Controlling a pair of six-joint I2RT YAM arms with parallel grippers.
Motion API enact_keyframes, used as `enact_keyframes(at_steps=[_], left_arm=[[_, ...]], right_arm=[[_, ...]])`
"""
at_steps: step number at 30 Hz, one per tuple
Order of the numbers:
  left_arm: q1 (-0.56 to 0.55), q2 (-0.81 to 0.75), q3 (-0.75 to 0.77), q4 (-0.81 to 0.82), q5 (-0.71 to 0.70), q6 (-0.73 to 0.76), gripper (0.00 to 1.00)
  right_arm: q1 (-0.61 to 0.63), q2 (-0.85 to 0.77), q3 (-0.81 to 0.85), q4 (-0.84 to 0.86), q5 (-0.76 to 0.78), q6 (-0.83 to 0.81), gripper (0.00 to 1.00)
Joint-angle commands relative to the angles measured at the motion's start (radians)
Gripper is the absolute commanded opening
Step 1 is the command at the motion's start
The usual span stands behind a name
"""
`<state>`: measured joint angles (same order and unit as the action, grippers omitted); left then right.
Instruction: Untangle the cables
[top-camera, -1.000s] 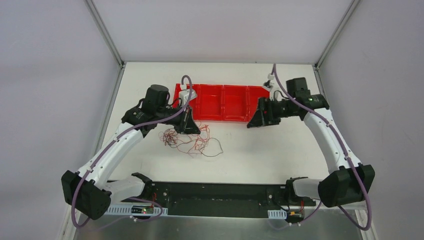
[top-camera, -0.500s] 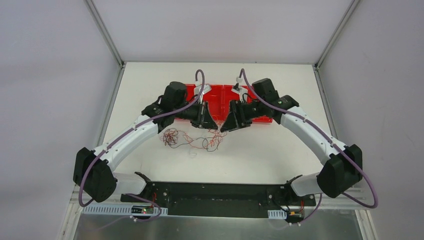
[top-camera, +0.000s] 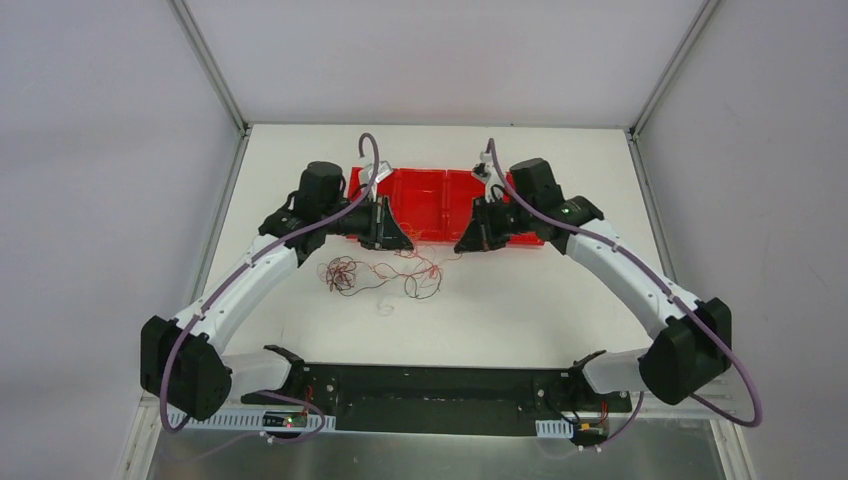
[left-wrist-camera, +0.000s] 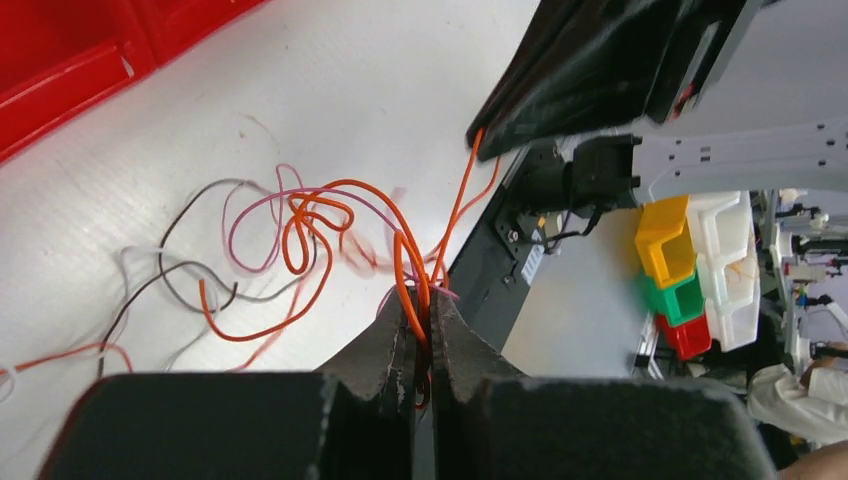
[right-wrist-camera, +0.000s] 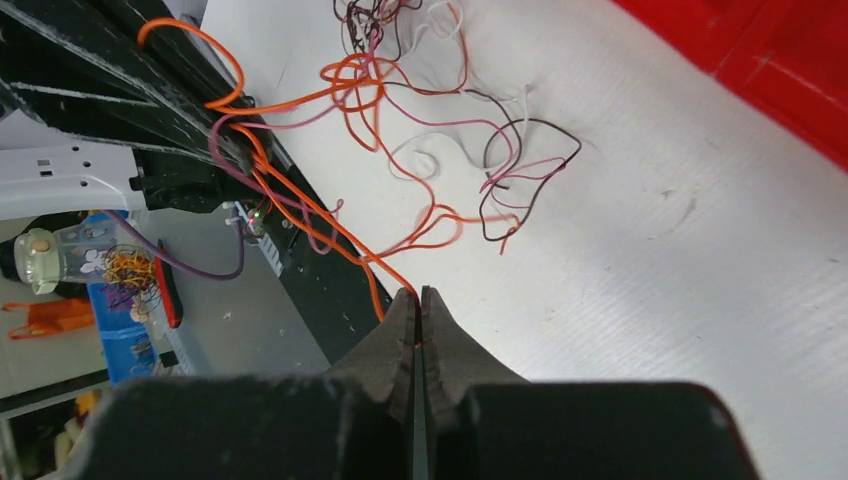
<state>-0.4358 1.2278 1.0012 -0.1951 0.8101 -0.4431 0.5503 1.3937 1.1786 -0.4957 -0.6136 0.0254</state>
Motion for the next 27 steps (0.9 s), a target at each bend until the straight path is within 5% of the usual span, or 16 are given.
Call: enact_keyframes(at_steps=[1, 11, 14, 17, 19, 23, 27], left_arm=[[0.108, -0.137, -0.006, -0.251, 0.105, 0.238, 0.00], [0.124, -0.220, -0.044, -0.543, 0.033, 0.585, 0.03], [0.127, -0.212, -0.040, -0.546, 0.080, 0.560, 0.00], [0.126, -0.178, -0.027, -0.467, 0.180, 0.417, 0.00], [0.122, -0.152, -0.019, -0.368, 0.223, 0.311, 0.00], [0.082, -0.116, -0.038, -0.135, 0.229, 0.081, 0.02], [0.040, -0.062, -0.065, 0.096, 0.218, -0.128, 0.02]], right_arm=[[-0.145, -0.104, -0.063, -0.167, 0.242, -0.100, 0.00], [-0.247, -0.191, -0.103, -0.225, 0.215, -0.163, 0.00], [-0.257, -0.199, -0.097, -0.252, 0.022, -0.190, 0.00], [-0.236, -0.202, -0.102, -0.206, -0.147, -0.136, 0.54], [-0.199, -0.190, -0.095, -0.158, -0.187, -0.113, 0.73], [-0.110, -0.104, -0.018, -0.121, -0.245, -0.097, 0.86], [0.005, -0.030, 0.063, -0.067, -0.259, -0.075, 0.89]])
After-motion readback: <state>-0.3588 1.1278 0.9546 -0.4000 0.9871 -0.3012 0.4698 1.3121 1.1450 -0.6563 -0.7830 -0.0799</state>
